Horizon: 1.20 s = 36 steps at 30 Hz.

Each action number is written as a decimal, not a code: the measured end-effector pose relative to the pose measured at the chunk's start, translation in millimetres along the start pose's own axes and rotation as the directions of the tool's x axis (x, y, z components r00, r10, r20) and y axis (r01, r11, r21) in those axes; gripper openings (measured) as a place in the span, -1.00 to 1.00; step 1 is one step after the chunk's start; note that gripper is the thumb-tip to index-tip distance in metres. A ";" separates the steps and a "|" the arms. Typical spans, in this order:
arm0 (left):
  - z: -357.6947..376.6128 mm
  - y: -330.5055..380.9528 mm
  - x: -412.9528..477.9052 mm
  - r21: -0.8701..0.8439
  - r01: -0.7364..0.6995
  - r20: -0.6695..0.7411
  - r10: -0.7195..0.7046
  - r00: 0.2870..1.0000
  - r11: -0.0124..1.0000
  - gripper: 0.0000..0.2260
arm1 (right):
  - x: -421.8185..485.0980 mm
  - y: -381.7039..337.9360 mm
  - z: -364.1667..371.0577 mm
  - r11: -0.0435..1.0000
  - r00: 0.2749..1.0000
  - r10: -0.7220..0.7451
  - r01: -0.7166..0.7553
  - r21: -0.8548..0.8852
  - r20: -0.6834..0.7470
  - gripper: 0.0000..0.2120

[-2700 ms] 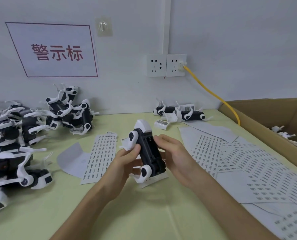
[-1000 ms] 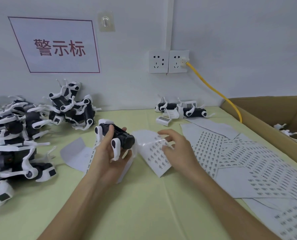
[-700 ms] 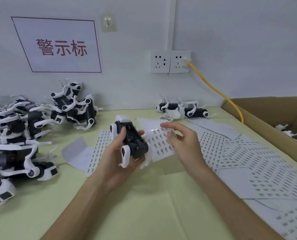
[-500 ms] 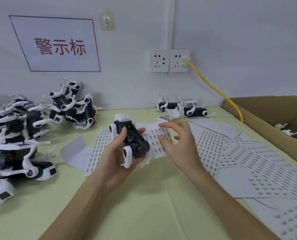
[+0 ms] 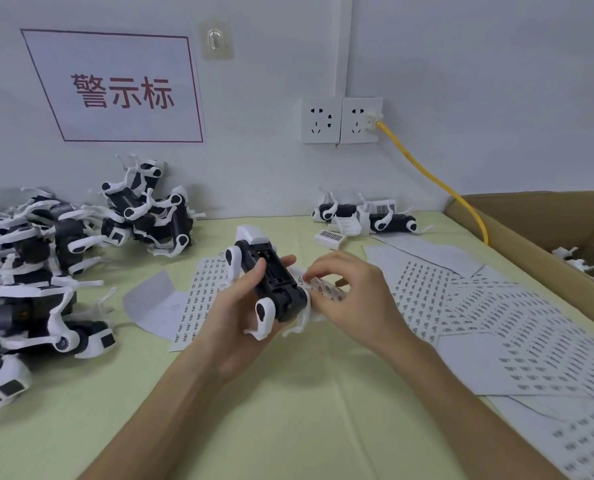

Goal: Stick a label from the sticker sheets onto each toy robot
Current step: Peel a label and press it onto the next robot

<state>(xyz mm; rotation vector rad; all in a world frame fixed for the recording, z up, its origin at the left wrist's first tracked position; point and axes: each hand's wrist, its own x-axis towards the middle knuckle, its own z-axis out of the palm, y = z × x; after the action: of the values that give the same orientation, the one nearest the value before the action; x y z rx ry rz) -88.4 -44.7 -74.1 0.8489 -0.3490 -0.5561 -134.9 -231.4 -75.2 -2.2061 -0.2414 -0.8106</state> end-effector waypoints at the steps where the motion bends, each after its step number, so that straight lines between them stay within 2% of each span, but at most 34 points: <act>1: 0.3 -0.6 -0.2 0.009 -0.001 0.005 0.001 1.000 1.000 -0.75 | -0.3 0.1 -0.1 1.000 1.000 0.008 -0.008 0.003 -0.002 -0.87; 5: -1.5 -0.2 -1.0 0.026 0.045 0.011 -0.045 0.999 0.999 -0.77 | -0.6 -1.2 -1.3 0.998 0.998 0.053 -0.052 0.021 -0.024 -0.86; 8: -2.9 1.8 -1.4 0.006 0.067 0.050 -0.067 0.996 0.998 -0.53 | -0.3 -1.3 -3.0 0.996 0.995 0.081 -0.079 0.039 -0.064 -0.88; 10: -3.1 3.4 -2.0 0.013 0.079 0.088 -0.080 0.993 0.997 -0.47 | 0.0 -1.2 -4.6 0.996 0.993 0.083 -0.080 0.045 -0.079 -0.89; 12: -2.2 4.7 -2.9 0.043 0.097 0.122 -0.102 0.987 0.994 -0.49 | -0.1 -1.3 -5.1 0.997 0.995 0.074 -0.072 0.036 -0.073 -0.91; 17: 0.9 2.4 -3.0 0.197 0.114 0.090 -0.134 0.987 0.974 -0.65 | -0.3 0.8 -4.9 0.998 0.992 0.055 -0.057 -0.016 -0.110 -0.88; 21: 3.3 -0.3 -2.8 0.256 0.101 0.070 -0.123 0.990 0.961 -0.61 | -0.7 0.1 -2.2 0.997 0.994 0.067 -0.071 -0.037 -0.089 -0.92; 24: 4.2 -1.4 -3.1 0.302 0.118 0.065 -0.144 0.987 0.946 -0.48 | -1.0 0.4 -0.6 0.995 0.993 0.089 -0.093 -0.043 -0.083 -0.92; 29: 4.5 -2.5 -3.2 0.368 0.118 0.077 -0.157 0.985 0.922 -0.47 | 0.1 2.8 -2.9 0.991 0.991 0.110 -0.115 -0.064 -0.072 -0.92; 36: 4.9 -0.7 -3.8 0.326 0.129 0.053 -0.154 0.987 0.936 -0.52 | 0.7 3.5 -1.5 0.993 0.992 0.104 -0.108 -0.055 -0.066 -0.89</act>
<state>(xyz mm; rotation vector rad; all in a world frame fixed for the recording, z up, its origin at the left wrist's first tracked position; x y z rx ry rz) -94.2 -45.8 -71.9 1.1771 -0.4608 -0.6789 -133.6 -235.0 -76.1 -2.2232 -0.0696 -0.8369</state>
